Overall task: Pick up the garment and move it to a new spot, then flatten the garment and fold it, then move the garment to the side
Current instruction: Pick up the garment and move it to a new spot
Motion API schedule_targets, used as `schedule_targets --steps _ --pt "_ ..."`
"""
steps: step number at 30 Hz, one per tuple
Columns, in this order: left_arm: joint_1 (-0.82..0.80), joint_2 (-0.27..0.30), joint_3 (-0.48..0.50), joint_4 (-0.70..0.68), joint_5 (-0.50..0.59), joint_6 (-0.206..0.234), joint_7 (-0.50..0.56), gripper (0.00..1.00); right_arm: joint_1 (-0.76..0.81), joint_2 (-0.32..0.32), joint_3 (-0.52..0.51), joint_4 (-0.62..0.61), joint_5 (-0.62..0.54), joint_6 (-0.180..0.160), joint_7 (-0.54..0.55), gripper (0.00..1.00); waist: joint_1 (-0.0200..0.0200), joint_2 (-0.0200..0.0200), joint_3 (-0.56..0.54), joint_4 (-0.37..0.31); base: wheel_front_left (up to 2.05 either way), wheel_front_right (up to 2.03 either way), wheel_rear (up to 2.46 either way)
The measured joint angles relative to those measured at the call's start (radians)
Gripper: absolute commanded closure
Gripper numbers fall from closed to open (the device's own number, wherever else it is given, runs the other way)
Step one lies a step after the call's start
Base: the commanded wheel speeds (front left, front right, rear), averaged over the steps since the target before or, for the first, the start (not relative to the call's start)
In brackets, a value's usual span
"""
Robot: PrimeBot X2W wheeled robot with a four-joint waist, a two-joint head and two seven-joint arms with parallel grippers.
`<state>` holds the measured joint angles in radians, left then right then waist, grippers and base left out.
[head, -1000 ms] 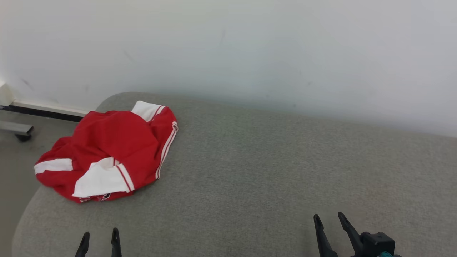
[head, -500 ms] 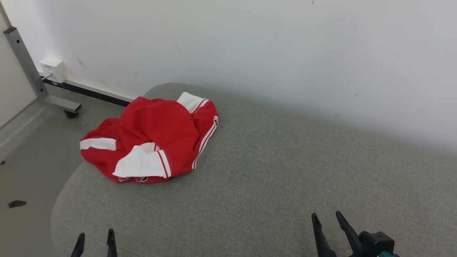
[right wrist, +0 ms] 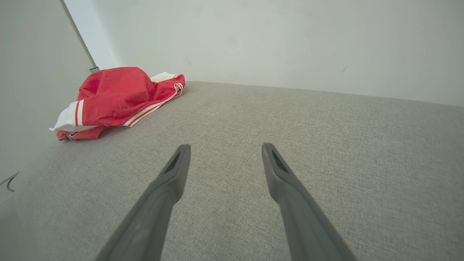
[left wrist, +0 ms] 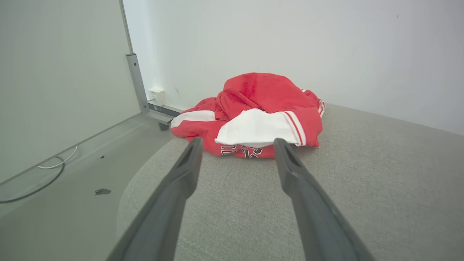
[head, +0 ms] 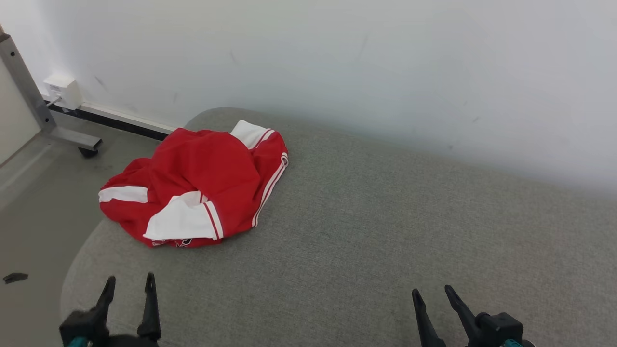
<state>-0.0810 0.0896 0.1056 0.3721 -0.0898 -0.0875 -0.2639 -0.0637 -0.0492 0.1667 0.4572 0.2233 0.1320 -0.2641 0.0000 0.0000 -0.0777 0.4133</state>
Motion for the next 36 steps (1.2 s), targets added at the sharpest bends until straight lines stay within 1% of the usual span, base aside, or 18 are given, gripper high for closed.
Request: schedule_targets --steps 2,4,7,8,10,13,15,16,18,21,23,27,28,30,32,34,36 --pt "-0.069 0.002 -0.003 0.049 -0.002 0.001 0.006 0.00 -0.004 0.000 0.014 -0.003 -0.005 0.000 0.000 0.00 0.0000 0.0000 0.006 -0.012 0.00 0.00 0.00" --pt "-0.140 0.001 0.000 0.100 -0.015 0.007 0.036 0.00 -0.014 0.000 0.030 -0.007 -0.013 0.000 0.001 0.00 0.0000 0.0001 0.014 -0.026 0.00 0.00 0.00" --pt "-0.254 0.004 0.016 0.171 -0.046 0.010 0.095 0.00 -0.029 0.001 0.049 -0.028 -0.034 0.000 0.017 0.00 0.0000 0.0000 0.033 -0.052 0.00 0.00 0.00" --pt "-0.296 0.008 0.018 0.197 -0.063 0.007 0.130 0.00 -0.039 0.000 0.055 -0.039 -0.044 0.000 0.025 0.00 0.0000 0.0000 0.044 -0.060 0.00 0.00 0.00" --pt "-0.384 0.016 0.021 0.234 -0.088 -0.002 0.160 0.00 -0.062 0.001 0.063 -0.072 -0.064 0.000 0.044 0.00 0.0000 0.0001 0.071 -0.075 0.00 0.00 0.00" --pt "-0.511 0.024 0.044 0.308 -0.146 -0.009 0.261 0.00 -0.085 0.001 0.072 -0.129 -0.092 0.000 0.072 0.00 0.0001 0.0000 0.123 -0.100 0.00 0.00 0.00" --pt "-0.584 0.036 0.058 0.347 -0.174 -0.013 0.308 0.00 -0.102 0.001 0.077 -0.173 -0.107 0.000 0.091 0.00 0.0001 0.0001 0.162 -0.116 0.00 0.00 0.00" --pt "-0.626 0.044 0.068 0.368 -0.200 -0.018 0.350 0.00 -0.110 0.001 0.078 -0.195 -0.111 0.000 0.098 0.00 0.0002 0.0001 0.183 -0.126 0.00 0.00 0.00" --pt "-0.693 0.057 0.085 0.394 -0.223 -0.013 0.394 0.00 -0.120 0.001 0.082 -0.230 -0.114 0.000 0.109 0.00 0.0003 0.0001 0.223 -0.144 0.00 0.00 0.00" --pt "-0.774 0.087 0.097 0.439 -0.237 0.005 0.475 0.00 -0.123 0.000 0.086 -0.274 -0.128 0.000 0.127 0.00 0.0003 0.0001 0.284 -0.175 0.00 0.00 0.00" --pt "-0.808 0.108 0.101 0.457 -0.240 0.022 0.508 0.00 -0.127 0.000 0.092 -0.299 -0.133 0.000 0.135 0.00 0.0004 0.0002 0.322 -0.196 0.00 0.00 0.00" --pt "-0.849 0.151 0.098 0.504 -0.230 0.076 0.596 0.00 -0.126 -0.001 0.086 -0.343 -0.145 0.000 0.150 0.00 0.0004 0.0002 0.391 -0.242 0.00 0.00 0.00" --pt "-0.849 0.151 0.098 0.504 -0.230 0.076 0.596 0.00 -0.126 -0.001 0.086 -0.343 -0.145 0.000 0.150 0.00 0.0004 0.0002 0.391 -0.242 0.00 0.00 0.00" --pt "-0.853 0.163 0.086 0.518 -0.219 0.078 0.630 0.00 -0.121 0.000 0.082 -0.357 -0.144 0.000 0.152 0.00 0.0004 0.0002 0.422 -0.263 0.00 0.00 0.00" --pt "-0.854 0.160 0.080 0.532 -0.219 0.081 0.657 0.00 -0.119 0.000 0.077 -0.364 -0.143 0.000 0.157 0.00 0.0004 0.0003 0.452 -0.281 0.00 0.00 0.00" --pt "-0.851 0.152 0.074 0.550 -0.219 0.092 0.683 0.00 -0.119 -0.001 0.076 -0.368 -0.143 0.000 0.157 0.00 0.0004 0.0002 0.479 -0.297 0.00 0.00 0.00" --pt "-0.846 0.156 0.065 0.552 -0.212 0.101 0.687 0.00 -0.119 -0.001 0.083 -0.367 -0.137 0.000 0.157 0.00 0.0004 0.0003 0.498 -0.312 0.00 0.00 0.00"
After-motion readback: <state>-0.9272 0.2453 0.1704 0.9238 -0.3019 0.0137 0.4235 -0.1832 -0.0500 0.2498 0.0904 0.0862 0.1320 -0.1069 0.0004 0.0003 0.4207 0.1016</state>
